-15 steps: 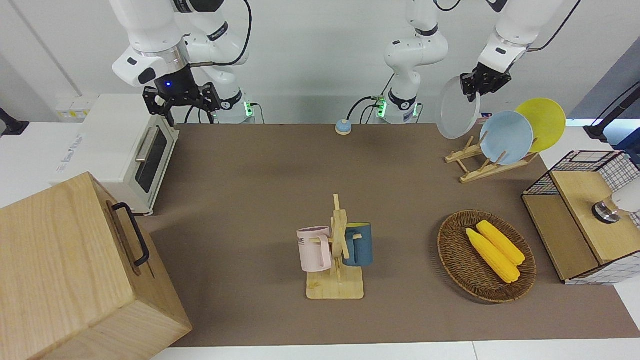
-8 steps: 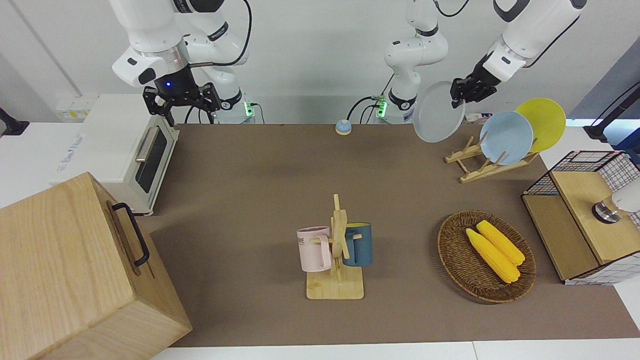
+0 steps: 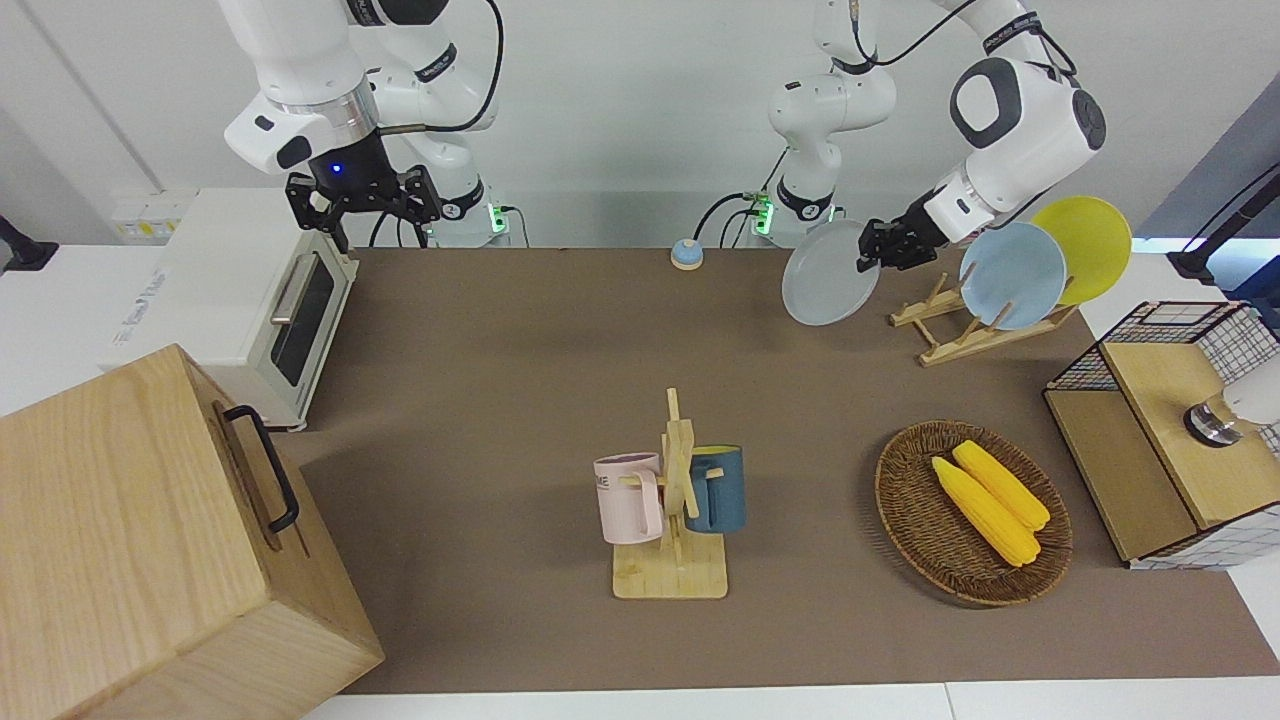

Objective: Pick gray plate from low plate rack and place it on table with left arm
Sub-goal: 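Lift the gray plate out of the rack and carry it toward the table center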

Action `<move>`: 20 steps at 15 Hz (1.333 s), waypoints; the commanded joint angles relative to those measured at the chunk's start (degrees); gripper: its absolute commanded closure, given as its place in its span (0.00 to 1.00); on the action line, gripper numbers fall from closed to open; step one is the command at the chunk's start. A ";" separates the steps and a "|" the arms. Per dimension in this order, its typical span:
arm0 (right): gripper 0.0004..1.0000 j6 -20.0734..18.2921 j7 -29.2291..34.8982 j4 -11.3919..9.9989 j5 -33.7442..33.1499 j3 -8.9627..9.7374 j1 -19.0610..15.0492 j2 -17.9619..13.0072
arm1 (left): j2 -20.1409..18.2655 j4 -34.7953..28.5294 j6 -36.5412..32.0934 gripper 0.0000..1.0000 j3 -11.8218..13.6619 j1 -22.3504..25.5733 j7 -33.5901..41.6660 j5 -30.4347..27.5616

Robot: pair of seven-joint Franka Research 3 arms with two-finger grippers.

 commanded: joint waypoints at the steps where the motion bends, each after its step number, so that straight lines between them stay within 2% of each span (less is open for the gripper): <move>1: 0.02 -0.83 0.74 0.52 -0.09 0.95 -1.17 -0.15 | 2.18 -2.49 3.51 1.00 -0.13 0.71 6.26 -1.72; 5: 0.02 -0.83 0.74 0.52 -0.09 1.03 -1.08 -0.15 | 3.42 -6.17 9.13 1.00 -0.13 0.19 8.65 -2.78; 8: 0.02 -0.83 0.74 0.52 -0.09 1.03 -1.08 -0.07 | 5.53 -6.71 10.63 1.00 -0.13 0.54 12.16 -3.83; 16: 0.02 -0.83 0.74 0.52 -0.09 1.03 -1.08 -0.15 | 8.87 -8.12 15.81 1.00 -0.74 -0.25 14.19 -3.84; 20: 0.02 -0.83 0.74 0.52 -0.09 1.03 -1.08 -0.15 | 9.22 -8.12 17.49 1.00 -1.01 -2.98 13.40 -3.48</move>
